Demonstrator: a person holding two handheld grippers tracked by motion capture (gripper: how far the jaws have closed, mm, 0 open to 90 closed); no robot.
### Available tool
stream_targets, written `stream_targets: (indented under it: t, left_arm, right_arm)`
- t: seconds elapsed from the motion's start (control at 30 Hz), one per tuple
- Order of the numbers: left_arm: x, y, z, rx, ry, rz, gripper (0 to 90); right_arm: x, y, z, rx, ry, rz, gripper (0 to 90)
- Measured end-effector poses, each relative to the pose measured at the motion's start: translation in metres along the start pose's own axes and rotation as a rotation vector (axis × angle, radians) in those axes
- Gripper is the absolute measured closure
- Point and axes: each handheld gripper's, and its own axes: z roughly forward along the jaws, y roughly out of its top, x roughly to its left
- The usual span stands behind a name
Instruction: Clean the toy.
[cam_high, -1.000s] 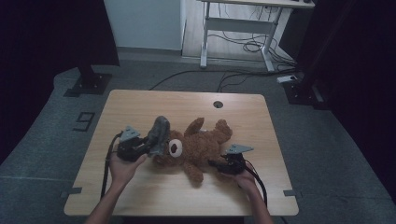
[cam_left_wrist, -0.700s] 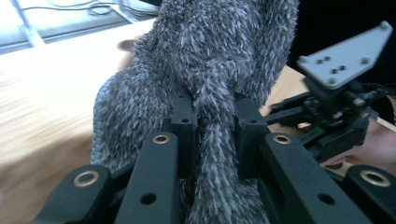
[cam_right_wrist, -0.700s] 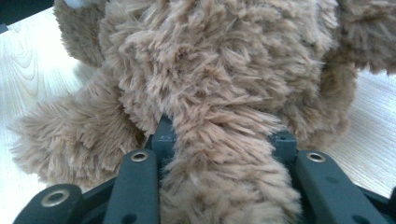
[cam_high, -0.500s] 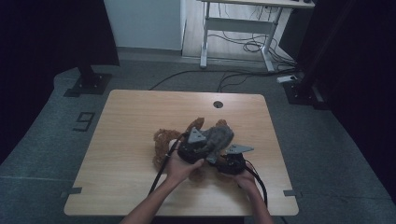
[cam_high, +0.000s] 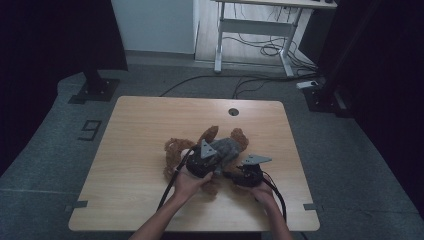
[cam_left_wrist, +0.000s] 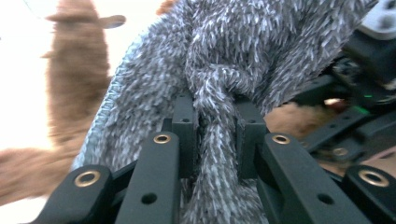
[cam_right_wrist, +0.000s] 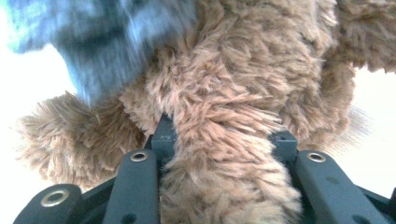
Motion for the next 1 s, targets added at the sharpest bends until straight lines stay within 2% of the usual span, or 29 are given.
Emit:
stream_targets:
  t: [0.07, 0.1, 0.13, 0.2, 0.3, 0.43, 0.47, 0.57, 0.67, 0.73, 0.77, 0.87, 0.93, 0.97, 1.0]
  left_arm:
    - [0.009, -0.002, -0.007, -0.007, 0.017, -0.017, 74.5]
    - [0.018, -0.006, -0.015, -0.020, 0.034, -0.033, 74.5]
    - [0.018, -0.006, -0.015, -0.020, 0.034, -0.033, 74.5]
    - [0.029, -0.010, -0.024, -0.025, 0.044, -0.046, 74.6]
    - [0.048, -0.016, -0.044, -0.055, 0.045, -0.090, 74.7]
    - [0.057, -0.020, -0.057, -0.070, 0.068, -0.101, 74.6]
    - [0.064, -0.023, -0.064, -0.076, 0.090, -0.108, 74.5]
    - [0.072, -0.029, -0.070, -0.075, 0.110, -0.124, 74.5]
    - [0.087, -0.048, -0.076, -0.060, 0.143, -0.163, 74.8]
    - [0.091, -0.054, -0.076, -0.057, 0.148, -0.178, 74.8]
    - [0.099, -0.065, -0.076, -0.058, 0.137, -0.215, 74.9]
    - [0.104, -0.073, -0.076, -0.053, 0.140, -0.235, 75.0]
    - [0.110, -0.078, -0.076, -0.035, 0.151, -0.243, 75.1]
    - [0.116, -0.084, -0.075, -0.018, 0.152, -0.268, 75.1]
    - [0.116, -0.084, -0.075, -0.018, 0.152, -0.268, 75.1]
  right_arm:
    - [0.000, 0.000, 0.000, -0.001, 0.000, 0.001, 58.0]
    - [0.000, 0.000, 0.000, 0.000, -0.001, -0.001, 57.9]
    - [0.000, 0.000, 0.000, 0.000, -0.001, -0.001, 57.9]
    - [0.000, 0.000, 0.000, 0.000, 0.003, -0.004, 57.9]
    - [0.000, 0.000, 0.000, 0.000, 0.004, -0.005, 57.8]
    - [0.000, 0.000, 0.000, 0.002, 0.003, -0.007, 57.8]
    - [0.000, 0.000, 0.000, 0.003, 0.000, -0.007, 57.8]
    - [0.000, 0.000, 0.000, 0.003, 0.001, -0.007, 57.8]
    - [0.000, 0.000, 0.000, 0.003, 0.004, -0.004, 57.8]
    - [0.000, 0.000, 0.001, 0.002, 0.004, -0.003, 57.8]
    - [0.000, 0.000, 0.001, 0.002, 0.004, -0.003, 57.8]
    - [0.000, 0.000, 0.001, 0.001, 0.004, -0.001, 57.8]
    - [0.000, 0.000, 0.001, 0.000, 0.003, -0.001, 57.8]
    - [0.000, 0.000, 0.001, 0.000, 0.002, 0.000, 57.8]
    - [0.000, 0.000, 0.001, -0.001, 0.003, 0.001, 57.8]
